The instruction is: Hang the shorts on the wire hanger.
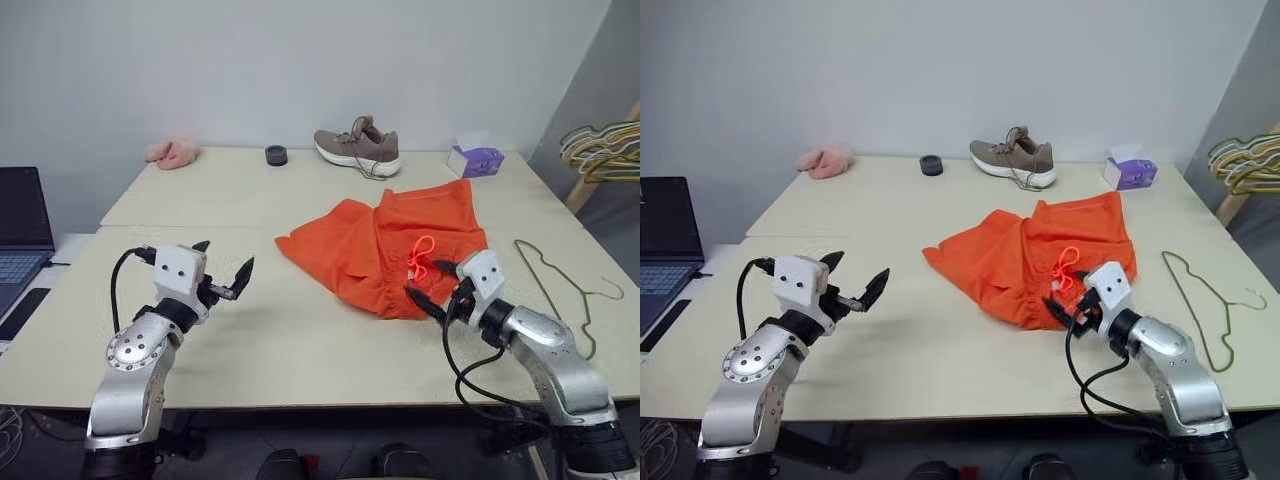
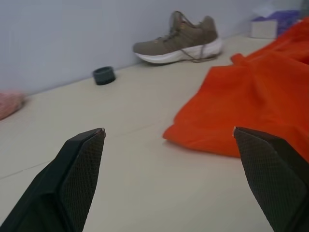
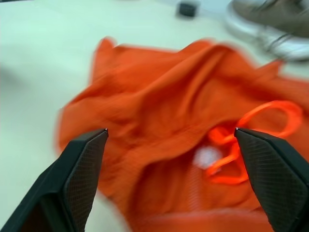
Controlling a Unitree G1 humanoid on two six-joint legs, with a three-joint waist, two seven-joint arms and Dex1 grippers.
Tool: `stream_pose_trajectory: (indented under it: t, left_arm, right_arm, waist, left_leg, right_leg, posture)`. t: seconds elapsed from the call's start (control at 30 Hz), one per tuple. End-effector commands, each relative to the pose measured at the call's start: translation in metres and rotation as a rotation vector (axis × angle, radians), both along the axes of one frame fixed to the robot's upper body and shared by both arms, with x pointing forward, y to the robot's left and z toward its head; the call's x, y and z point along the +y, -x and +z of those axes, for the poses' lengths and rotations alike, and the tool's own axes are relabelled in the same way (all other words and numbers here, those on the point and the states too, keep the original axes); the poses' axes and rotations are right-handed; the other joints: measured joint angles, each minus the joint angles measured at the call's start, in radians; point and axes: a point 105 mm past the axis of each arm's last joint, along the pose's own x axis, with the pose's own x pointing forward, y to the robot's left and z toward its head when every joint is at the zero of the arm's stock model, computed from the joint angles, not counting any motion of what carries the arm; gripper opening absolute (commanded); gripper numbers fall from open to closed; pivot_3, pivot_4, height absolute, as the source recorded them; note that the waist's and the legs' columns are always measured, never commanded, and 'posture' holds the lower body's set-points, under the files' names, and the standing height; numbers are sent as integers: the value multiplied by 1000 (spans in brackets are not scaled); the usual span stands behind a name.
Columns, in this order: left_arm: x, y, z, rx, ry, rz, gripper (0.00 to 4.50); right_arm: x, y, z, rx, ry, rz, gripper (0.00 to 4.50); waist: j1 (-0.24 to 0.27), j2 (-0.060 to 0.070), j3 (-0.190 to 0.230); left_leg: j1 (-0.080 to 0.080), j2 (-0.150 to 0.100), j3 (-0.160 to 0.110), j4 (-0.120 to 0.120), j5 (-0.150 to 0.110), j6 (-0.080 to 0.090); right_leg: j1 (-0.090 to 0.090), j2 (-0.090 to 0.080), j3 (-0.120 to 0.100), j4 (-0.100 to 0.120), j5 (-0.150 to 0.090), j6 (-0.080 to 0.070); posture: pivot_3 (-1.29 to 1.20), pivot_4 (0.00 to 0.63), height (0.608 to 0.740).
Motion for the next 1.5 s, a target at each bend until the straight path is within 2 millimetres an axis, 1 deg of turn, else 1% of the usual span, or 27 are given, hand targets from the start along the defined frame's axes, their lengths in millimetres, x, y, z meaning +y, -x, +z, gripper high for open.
stream_pose_trajectory:
  t: [0.03, 0.1, 0.2, 0.3, 0.33, 0.43, 0.6, 0.73, 0.77, 0.83, 0.87, 0.97, 1.0, 1.13, 1.2, 1.33, 1.37, 1.43, 1.5]
  left_arm:
    - [-13, 3, 8, -14, -8, -107, 4500]
    - [-17, 4, 7, -1, -24, -151, 4500]
    - [-22, 4, 4, 13, -46, -189, 4500]
    - [-24, 6, 0, 22, -51, -205, 4500]
    - [-24, 6, -2, 25, -53, -211, 4500]
    - [-22, 7, -5, 33, -65, -222, 4500]
    - [-18, 5, -7, 36, -80, -225, 4500]
    - [-18, 5, -10, 42, -96, -237, 4500]
    - [-19, 6, -11, 44, -98, -240, 4500]
    - [-19, 7, -12, 49, -101, -246, 4500]
    - [-20, 8, -13, 52, -106, -251, 4500]
    - [-24, 12, -20, 74, -119, -284, 4500]
    - [-25, 13, -22, 81, -125, -295, 4500]
    - [-28, 17, -29, 101, -156, -333, 4500]
    - [-29, 18, -32, 106, -176, -352, 4500]
    - [-35, 19, -40, 109, -241, -402, 4500]
    - [-37, 20, -41, 108, -263, -419, 4500]
    - [-39, 20, -43, 104, -293, -440, 4500]
    - [-39, 19, -44, 102, -293, -446, 4500]
  right_arm:
    - [7, 3, -1, 119, -9, 39, 4465]
    - [8, 3, -9, 191, 8, 42, 4465]
    - [15, 3, -18, 316, -15, 63, 4465]
    - [27, 5, -17, 340, -20, 120, 4465]
    - [31, 5, -16, 339, -22, 140, 4296]
    - [42, 7, -14, 325, -11, 197, 3584]
    - [52, 9, -11, 265, 32, 282, 1747]
    - [49, 10, -13, 220, 99, 336, 276]
    - [46, 11, -13, 220, 113, 347, 9]
    - [39, 14, -12, 223, 128, 362, 9]
    - [32, 15, -12, 220, 157, 374, 9]
    - [-11, 23, -9, 235, 285, 406, 9]
    - [-21, 25, -8, 240, 318, 413, 9]
    - [-50, 29, 0, 247, 404, 442, 9]
    - [-59, 28, 3, 238, 441, 448, 9]
    - [-61, 30, 7, 229, 453, 476, 9]
    - [-61, 30, 8, 215, 466, 479, 219]
    - [-66, 35, 7, 213, 535, 516, 661]
    - [-75, 40, 5, 207, 622, 540, 1355]
  waist:
    - [-1, 0, 0]
    - [-6, 0, 0]
    - [-18, 0, 0]
    - [-26, 0, 0]
    - [-28, 0, 0]
    - [-32, 0, 0]
    - [-39, 0, 0]
    - [-42, 0, 1]
    - [-42, 0, 1]
    - [-42, 0, 1]
    - [-42, 0, 2]
    - [-39, 2, 4]
    - [-38, 3, 5]
    - [-46, 3, 6]
    - [-53, 3, 6]
    - [-64, 4, 6]
    - [-64, 4, 6]
    - [-66, 4, 7]
    - [-66, 5, 8]
  left_leg:
    - [0, 0, 0, 0, 0, 0]
    - [0, 0, 0, 0, 0, 0]
    - [0, 0, 1, 0, 0, 0]
    - [0, 0, 0, 0, 0, 0]
    - [0, 0, 0, 0, 0, 0]
    - [-1, 0, 0, -1, 0, 0]
    - [-1, 0, 0, -1, 0, 0]
    - [-1, 0, 0, -1, 0, 0]
    - [-1, 0, 0, -1, 0, 0]
    - [-1, 0, 0, -1, 0, 0]
    - [-1, 0, 0, -1, 0, 0]
    - [-1, 0, 0, -1, 0, 0]
    - [-2, -1, 0, -1, 0, 0]
    - [-1, 0, 0, -1, 0, 1]
    - [0, 1, 0, -1, 0, 1]
    - [0, 1, 1, -1, 0, 0]
    - [0, 1, 1, -1, 0, 0]
    - [0, 0, 1, -1, 0, 0]
    - [-1, 0, 1, -1, 0, 0]
  right_leg:
    - [0, 0, 0, 0, 0, 0]
    - [0, 0, 0, 0, 0, 0]
    - [0, 0, 1, 0, 0, 0]
    - [0, 0, 0, 0, 0, 0]
    - [0, 0, 0, -1, 0, 0]
    - [-1, 0, 0, -1, 0, 0]
    - [-1, 0, 0, -1, -1, 0]
    - [-1, 0, 0, -1, -1, 0]
    - [-1, 0, 0, -1, -1, 0]
    - [-1, 0, 0, -1, -1, 0]
    - [-1, 0, 0, -2, -1, 0]
    - [-1, -1, 0, -2, -1, 0]
    - [-1, -1, -1, -3, -1, 0]
    - [-1, -1, -1, -2, -1, 1]
    - [0, 0, 0, -2, -2, 2]
    - [-1, 0, 1, -2, -3, 4]
    - [-1, 0, 1, -2, -3, 4]
    - [-1, -1, 1, -2, -3, 4]
    - [-1, -1, 1, -2, -3, 4]
  posture:
    - [-88, 27, 740]
    - [-88, 27, 740]
    - [-97, 26, 740]
    - [-102, 28, 740]
    - [-102, 28, 740]
    - [-102, 28, 740]
    - [-109, 28, 740]
    - [-110, 31, 740]
    - [-110, 31, 740]
    - [-113, 33, 740]
    - [-115, 33, 740]
    - [-121, 36, 740]
    - [-124, 37, 740]
    - [-137, 37, 740]
    - [-142, 38, 740]
    - [-153, 37, 740]
    - [-153, 37, 740]
    - [-157, 36, 740]
    - [-159, 37, 740]
